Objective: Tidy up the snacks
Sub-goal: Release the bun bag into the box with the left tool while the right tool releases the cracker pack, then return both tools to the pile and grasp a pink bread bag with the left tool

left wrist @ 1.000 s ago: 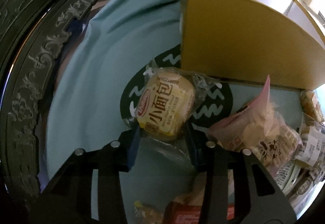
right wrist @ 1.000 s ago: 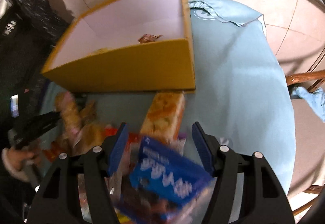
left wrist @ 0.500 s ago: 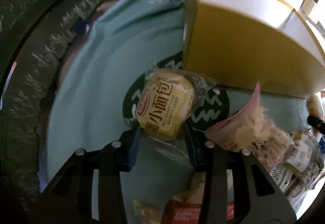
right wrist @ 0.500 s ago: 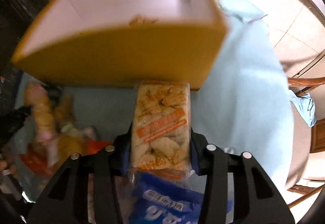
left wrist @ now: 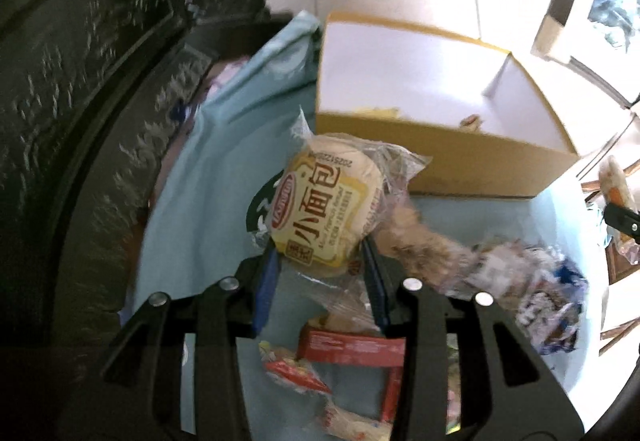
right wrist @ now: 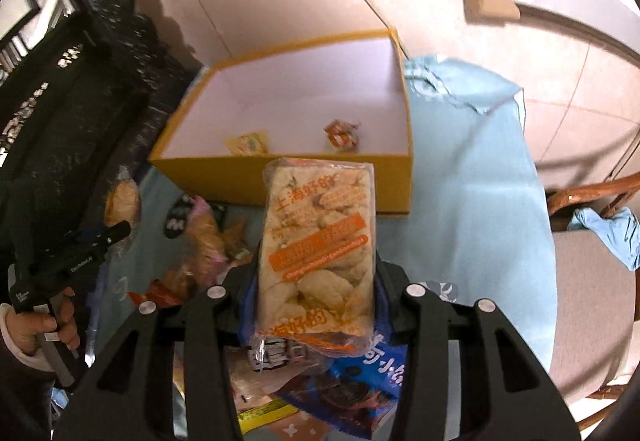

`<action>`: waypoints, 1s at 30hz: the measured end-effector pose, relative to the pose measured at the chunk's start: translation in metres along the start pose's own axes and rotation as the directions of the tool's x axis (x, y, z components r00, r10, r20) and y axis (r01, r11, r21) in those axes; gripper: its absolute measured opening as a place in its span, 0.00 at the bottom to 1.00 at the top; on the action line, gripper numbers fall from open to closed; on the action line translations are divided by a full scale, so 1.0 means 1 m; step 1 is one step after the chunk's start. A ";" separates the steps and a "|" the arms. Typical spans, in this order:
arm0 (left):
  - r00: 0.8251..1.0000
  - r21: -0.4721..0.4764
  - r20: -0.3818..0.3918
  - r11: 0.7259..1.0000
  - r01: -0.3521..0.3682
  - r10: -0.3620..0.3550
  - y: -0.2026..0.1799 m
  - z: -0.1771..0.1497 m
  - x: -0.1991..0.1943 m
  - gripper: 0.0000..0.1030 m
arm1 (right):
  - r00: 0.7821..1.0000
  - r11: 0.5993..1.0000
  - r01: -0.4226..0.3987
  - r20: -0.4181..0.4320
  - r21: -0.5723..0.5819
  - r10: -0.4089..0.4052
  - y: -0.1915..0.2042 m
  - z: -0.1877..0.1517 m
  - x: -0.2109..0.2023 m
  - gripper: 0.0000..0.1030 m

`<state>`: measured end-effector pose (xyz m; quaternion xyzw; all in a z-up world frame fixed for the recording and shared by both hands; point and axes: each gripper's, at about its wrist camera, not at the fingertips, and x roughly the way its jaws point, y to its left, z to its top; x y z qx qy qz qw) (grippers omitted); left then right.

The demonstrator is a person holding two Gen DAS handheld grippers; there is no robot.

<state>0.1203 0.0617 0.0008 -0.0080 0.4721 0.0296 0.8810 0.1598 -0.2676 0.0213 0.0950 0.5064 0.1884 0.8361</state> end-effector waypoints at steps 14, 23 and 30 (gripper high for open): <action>0.992 0.061 0.085 0.994 0.089 -0.094 -0.058 0.089 -0.015 0.39 | 0.994 0.999 -0.009 0.110 -0.034 0.013 0.009 0.081 0.006 0.44; 0.992 0.015 0.002 0.992 0.124 -0.124 -0.082 0.148 0.064 0.59 | 0.998 0.998 0.047 0.046 0.030 -0.048 0.002 0.130 0.092 0.53; 0.998 0.020 0.009 0.998 0.056 -0.056 -0.076 0.140 0.068 0.90 | 0.996 0.996 0.056 0.072 0.062 -0.061 -0.012 0.121 0.088 0.62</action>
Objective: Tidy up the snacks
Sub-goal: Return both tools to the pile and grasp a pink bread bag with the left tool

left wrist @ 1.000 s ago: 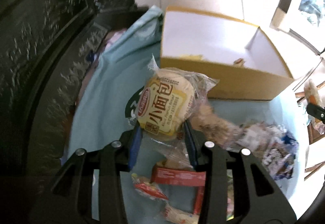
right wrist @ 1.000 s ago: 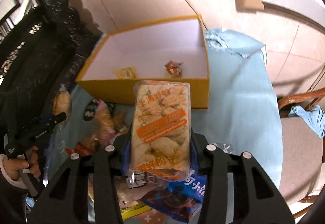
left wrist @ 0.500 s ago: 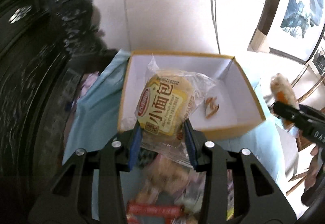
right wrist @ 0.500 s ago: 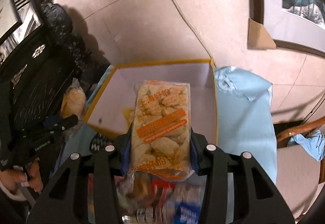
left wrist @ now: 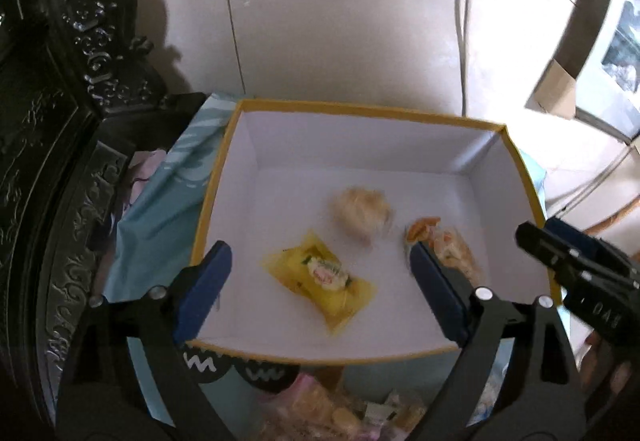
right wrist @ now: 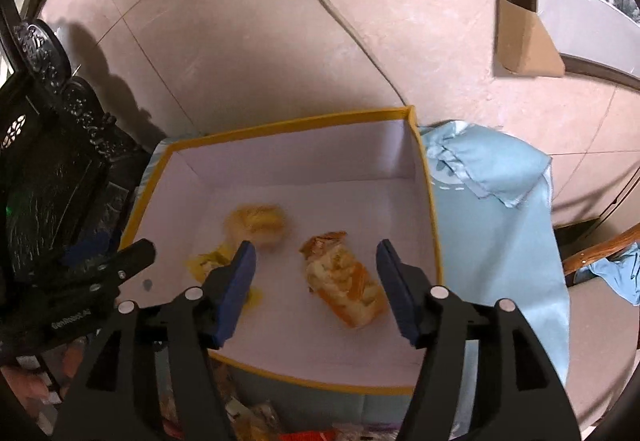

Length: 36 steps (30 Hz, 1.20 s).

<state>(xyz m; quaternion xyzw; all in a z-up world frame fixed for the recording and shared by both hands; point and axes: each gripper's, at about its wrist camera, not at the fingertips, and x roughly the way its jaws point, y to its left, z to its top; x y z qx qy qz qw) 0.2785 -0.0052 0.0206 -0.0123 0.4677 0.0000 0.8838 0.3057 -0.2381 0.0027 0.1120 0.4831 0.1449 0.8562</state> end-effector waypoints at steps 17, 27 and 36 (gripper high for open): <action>0.996 -0.027 -0.077 0.999 -0.037 0.034 0.023 -0.098 -0.067 0.91 | 0.999 1.000 -0.017 -0.043 0.013 0.018 -0.023 -0.098 -0.086 0.66; 0.980 -0.077 -0.196 0.997 -0.030 0.014 0.008 -0.144 -0.019 0.91 | 0.993 0.999 -0.012 -0.114 0.032 0.016 -0.035 -0.159 -0.100 0.66; 0.967 -0.074 -0.250 0.996 -0.059 0.039 -0.008 -0.140 0.033 0.57 | 0.989 1.000 -0.002 -0.148 0.031 0.007 -0.044 -0.181 -0.101 0.66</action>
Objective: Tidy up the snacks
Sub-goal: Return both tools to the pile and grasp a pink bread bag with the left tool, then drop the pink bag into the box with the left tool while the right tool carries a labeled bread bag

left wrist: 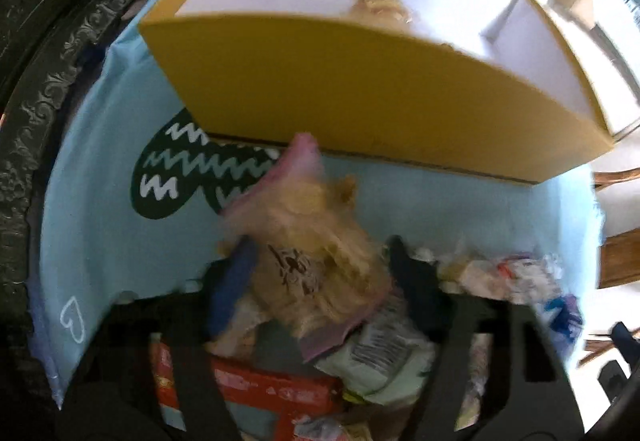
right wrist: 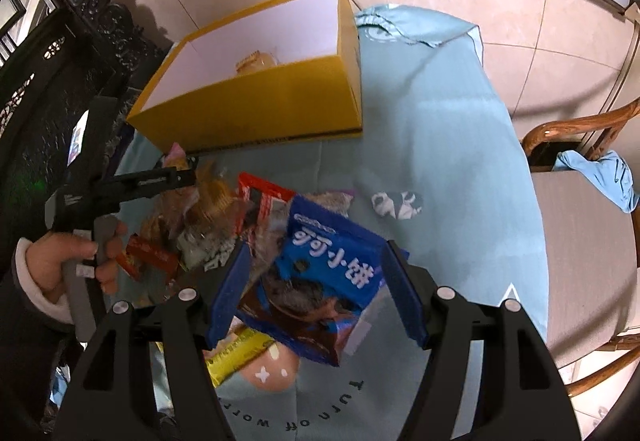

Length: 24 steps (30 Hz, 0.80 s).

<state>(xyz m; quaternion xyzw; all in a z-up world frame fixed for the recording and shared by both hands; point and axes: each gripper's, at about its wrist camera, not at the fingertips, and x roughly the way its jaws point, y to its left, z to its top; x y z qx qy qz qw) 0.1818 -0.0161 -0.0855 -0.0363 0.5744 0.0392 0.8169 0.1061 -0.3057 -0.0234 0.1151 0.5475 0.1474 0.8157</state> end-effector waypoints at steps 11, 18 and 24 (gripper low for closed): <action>0.998 0.059 0.064 0.998 -0.016 0.012 0.020 -0.020 -0.046 0.30 | 0.991 0.950 -0.131 -0.018 -0.285 0.132 0.083 0.014 0.026 0.66; 0.998 0.046 0.068 0.999 -0.008 0.005 0.036 -0.029 -0.058 0.30 | 0.995 0.899 -0.088 -0.080 -0.428 0.060 0.128 0.015 0.081 0.66; 0.998 0.027 0.056 1.000 -0.006 0.004 0.051 -0.033 -0.056 0.30 | 0.995 0.842 0.021 -0.069 -0.538 -0.068 0.140 0.014 0.112 0.58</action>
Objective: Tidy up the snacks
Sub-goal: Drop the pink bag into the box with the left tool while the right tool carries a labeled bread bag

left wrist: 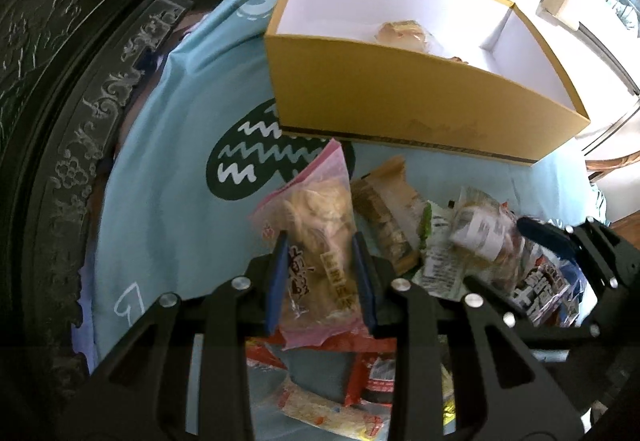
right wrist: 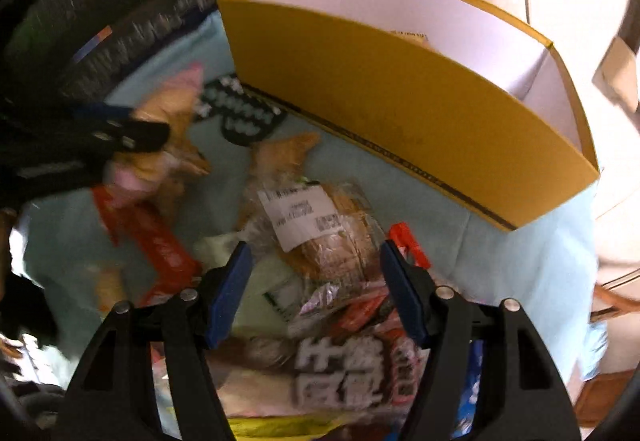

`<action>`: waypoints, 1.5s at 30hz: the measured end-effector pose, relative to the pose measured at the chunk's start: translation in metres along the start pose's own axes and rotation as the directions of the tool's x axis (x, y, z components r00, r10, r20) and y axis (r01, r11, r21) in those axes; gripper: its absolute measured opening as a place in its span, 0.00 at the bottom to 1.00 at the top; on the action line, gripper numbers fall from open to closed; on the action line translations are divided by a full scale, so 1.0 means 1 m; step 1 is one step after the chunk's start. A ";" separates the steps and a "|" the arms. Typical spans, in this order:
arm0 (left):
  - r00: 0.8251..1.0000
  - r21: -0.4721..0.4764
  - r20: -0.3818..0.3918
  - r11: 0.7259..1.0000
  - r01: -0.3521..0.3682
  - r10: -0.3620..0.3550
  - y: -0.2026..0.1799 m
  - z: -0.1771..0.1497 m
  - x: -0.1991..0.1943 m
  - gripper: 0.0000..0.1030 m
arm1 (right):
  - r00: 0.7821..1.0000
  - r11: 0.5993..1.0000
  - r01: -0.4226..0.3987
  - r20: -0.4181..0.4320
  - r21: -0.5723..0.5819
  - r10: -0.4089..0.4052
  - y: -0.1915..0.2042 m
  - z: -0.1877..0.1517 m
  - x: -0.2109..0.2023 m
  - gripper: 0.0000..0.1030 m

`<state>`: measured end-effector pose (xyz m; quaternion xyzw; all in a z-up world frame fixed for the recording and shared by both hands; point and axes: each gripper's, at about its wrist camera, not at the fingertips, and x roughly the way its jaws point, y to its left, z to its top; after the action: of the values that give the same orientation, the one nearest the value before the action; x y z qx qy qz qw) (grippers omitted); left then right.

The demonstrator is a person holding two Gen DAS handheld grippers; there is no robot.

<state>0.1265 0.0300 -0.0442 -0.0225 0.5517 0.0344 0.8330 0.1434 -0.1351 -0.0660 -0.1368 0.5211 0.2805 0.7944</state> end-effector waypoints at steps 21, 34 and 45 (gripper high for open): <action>0.994 0.030 0.079 0.997 0.071 -0.073 -0.006 0.005 -0.047 0.30 | 0.965 0.939 -0.218 0.205 0.266 0.167 -0.068 -0.011 -0.099 0.37; 0.960 0.143 0.228 0.981 0.132 -0.163 -0.053 0.071 -0.112 0.30 | 0.918 0.909 -0.252 0.379 0.331 0.116 -0.119 0.034 -0.145 0.37; 0.973 0.136 0.180 0.984 0.118 -0.142 -0.075 0.167 -0.042 0.31 | 0.932 0.886 -0.240 0.348 0.397 0.096 -0.158 0.094 -0.086 0.39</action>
<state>0.2694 -0.0336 0.0597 -0.0034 0.4686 -0.0528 0.8818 0.2806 -0.2402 0.0389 0.1366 0.4450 0.2444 0.8506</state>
